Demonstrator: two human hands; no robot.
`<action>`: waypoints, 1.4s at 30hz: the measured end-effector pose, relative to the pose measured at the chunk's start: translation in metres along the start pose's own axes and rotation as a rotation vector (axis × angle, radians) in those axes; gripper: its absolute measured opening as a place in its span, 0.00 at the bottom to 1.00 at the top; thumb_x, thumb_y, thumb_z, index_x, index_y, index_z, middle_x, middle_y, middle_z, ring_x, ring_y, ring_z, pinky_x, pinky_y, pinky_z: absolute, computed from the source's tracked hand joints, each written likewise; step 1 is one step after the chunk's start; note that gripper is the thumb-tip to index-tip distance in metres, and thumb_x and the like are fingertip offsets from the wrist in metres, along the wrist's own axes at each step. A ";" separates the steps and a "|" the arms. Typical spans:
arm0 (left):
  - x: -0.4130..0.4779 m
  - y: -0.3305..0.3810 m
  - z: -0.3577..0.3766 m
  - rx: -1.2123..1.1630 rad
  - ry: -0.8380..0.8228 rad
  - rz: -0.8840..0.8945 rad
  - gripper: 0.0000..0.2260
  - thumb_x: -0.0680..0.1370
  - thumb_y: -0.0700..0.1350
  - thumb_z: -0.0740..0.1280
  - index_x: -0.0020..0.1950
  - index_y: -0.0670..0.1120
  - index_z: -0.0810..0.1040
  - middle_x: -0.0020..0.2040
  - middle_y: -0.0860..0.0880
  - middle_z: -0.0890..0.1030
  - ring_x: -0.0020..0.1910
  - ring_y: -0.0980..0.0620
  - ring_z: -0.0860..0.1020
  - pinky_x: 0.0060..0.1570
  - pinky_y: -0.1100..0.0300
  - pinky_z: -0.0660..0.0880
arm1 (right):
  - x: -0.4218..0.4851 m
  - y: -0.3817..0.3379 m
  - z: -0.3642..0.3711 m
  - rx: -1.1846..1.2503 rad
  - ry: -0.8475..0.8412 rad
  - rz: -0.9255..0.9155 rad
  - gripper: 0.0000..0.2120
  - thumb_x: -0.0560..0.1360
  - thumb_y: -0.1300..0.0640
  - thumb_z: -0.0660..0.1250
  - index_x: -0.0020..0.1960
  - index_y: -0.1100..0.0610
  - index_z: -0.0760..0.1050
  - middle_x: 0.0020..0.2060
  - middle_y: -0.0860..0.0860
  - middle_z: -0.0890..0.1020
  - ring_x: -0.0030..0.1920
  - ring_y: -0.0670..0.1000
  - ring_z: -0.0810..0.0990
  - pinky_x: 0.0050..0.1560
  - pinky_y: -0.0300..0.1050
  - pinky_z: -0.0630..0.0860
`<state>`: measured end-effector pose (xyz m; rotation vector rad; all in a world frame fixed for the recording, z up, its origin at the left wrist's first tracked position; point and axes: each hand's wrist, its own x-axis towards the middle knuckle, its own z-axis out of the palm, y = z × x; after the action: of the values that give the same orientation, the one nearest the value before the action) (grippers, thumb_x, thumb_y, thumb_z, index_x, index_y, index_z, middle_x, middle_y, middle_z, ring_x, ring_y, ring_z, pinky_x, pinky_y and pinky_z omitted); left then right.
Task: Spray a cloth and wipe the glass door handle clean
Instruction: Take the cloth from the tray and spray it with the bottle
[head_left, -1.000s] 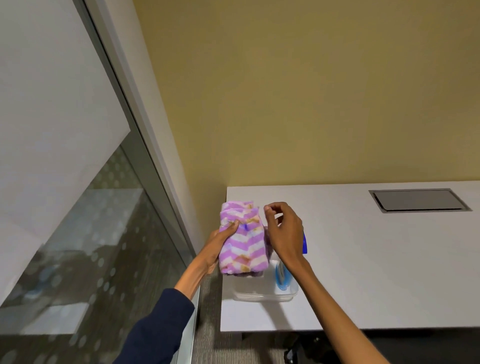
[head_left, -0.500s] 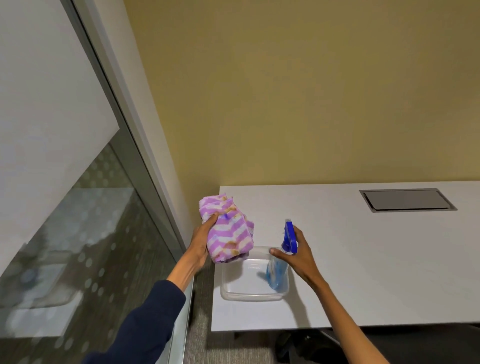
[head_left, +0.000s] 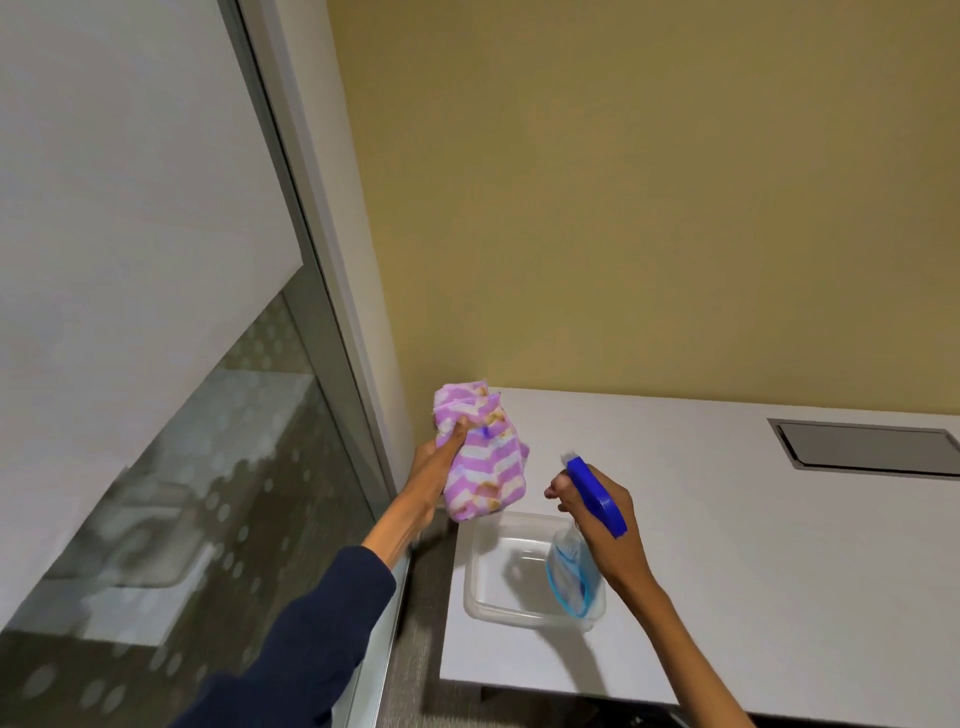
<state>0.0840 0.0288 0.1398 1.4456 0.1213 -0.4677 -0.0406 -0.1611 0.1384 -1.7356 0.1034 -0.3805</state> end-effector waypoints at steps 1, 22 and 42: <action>0.001 0.003 0.003 0.005 0.012 0.008 0.23 0.79 0.59 0.63 0.65 0.43 0.77 0.58 0.41 0.84 0.55 0.41 0.84 0.56 0.47 0.82 | -0.002 -0.008 0.005 0.000 -0.023 -0.007 0.24 0.72 0.34 0.66 0.44 0.56 0.80 0.38 0.54 0.83 0.40 0.53 0.82 0.42 0.44 0.79; -0.002 0.016 0.027 0.104 -0.076 0.138 0.21 0.83 0.59 0.53 0.51 0.50 0.81 0.42 0.51 0.88 0.41 0.53 0.87 0.36 0.63 0.82 | 0.008 -0.015 0.044 -0.402 0.245 0.189 0.37 0.69 0.30 0.54 0.34 0.63 0.79 0.26 0.56 0.81 0.28 0.49 0.78 0.31 0.33 0.68; -0.003 0.019 0.017 0.033 -0.047 0.113 0.19 0.84 0.58 0.51 0.56 0.49 0.78 0.46 0.50 0.85 0.37 0.58 0.86 0.33 0.65 0.81 | -0.019 -0.026 0.041 -0.518 0.247 0.147 0.49 0.66 0.19 0.42 0.32 0.63 0.79 0.27 0.56 0.81 0.29 0.52 0.79 0.35 0.41 0.73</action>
<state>0.0850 0.0140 0.1612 1.4638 -0.0060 -0.4125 -0.0496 -0.1114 0.1536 -2.1653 0.5455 -0.4868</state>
